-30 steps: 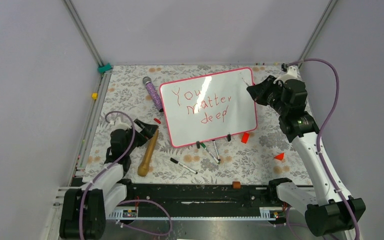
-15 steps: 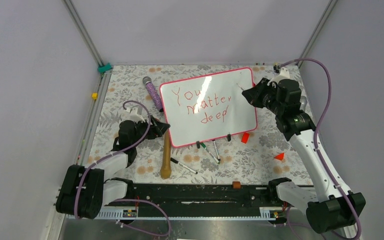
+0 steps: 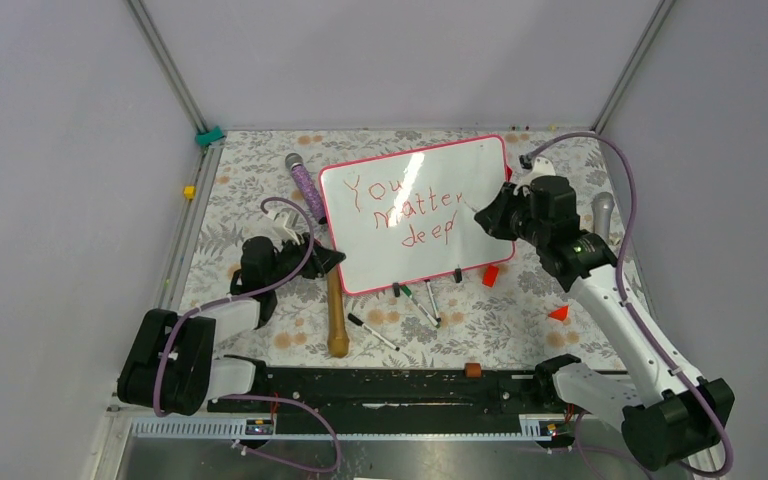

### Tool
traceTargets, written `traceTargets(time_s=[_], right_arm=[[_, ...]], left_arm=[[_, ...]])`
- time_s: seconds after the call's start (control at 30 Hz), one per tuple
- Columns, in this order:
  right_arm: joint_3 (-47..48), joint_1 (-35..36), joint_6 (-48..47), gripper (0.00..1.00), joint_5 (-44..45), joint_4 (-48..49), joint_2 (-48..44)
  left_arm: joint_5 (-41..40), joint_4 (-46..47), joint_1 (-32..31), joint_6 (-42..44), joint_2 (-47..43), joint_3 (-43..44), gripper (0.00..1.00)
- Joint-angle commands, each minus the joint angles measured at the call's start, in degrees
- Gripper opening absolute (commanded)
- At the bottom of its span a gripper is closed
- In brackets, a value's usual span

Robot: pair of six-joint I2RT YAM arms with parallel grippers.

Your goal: Write a sentence on the whiteboard

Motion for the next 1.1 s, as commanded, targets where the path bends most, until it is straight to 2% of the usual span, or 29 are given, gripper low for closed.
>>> traceTargets(time_s=[0.0, 0.1, 0.2, 0.27, 0.5, 0.67, 0.8, 1.07], right_arm=[[-1.62, 3.48, -3.01, 0.00, 8.65, -3.02, -0.82], [-2.44, 6.46, -4.15, 0.00, 13.38, -2.88, -0.53], [-3.47, 8.47, -5.25, 0.00, 17.80, -1.92, -0.24], [-3.92, 9.41, -5.72, 0.00, 20.22, -1.27, 0.21], [-3.82, 11.54, -6.86, 0.00, 23.60, 0.91, 2.97], [-2.04, 12.34, -7.05, 0.00, 22.49, 1.09, 5.21], [-1.15, 12.72, -7.13, 0.00, 21.95, 1.32, 6.91], [0.89, 12.86, -7.29, 0.00, 22.17, 1.34, 9.25]], left_arm=[[3.46, 6.07, -0.23, 1.89, 0.45, 0.74, 0.35], [2.52, 5.47, -0.30, 2.53, 0.08, 0.78, 0.30], [2.04, 4.81, -0.23, 2.98, -0.26, 1.08, 0.16], [1.98, 4.11, -0.26, 3.12, 0.04, 1.54, 0.13], [1.24, 2.80, -0.24, 3.53, 0.29, 2.52, 0.08], [0.56, 1.72, -0.22, 4.28, -0.39, 2.55, 0.06], [0.24, 0.13, -0.25, 4.98, -0.48, 3.02, 0.00], [-0.41, -0.61, -0.23, 5.35, -0.67, 3.16, 0.00]])
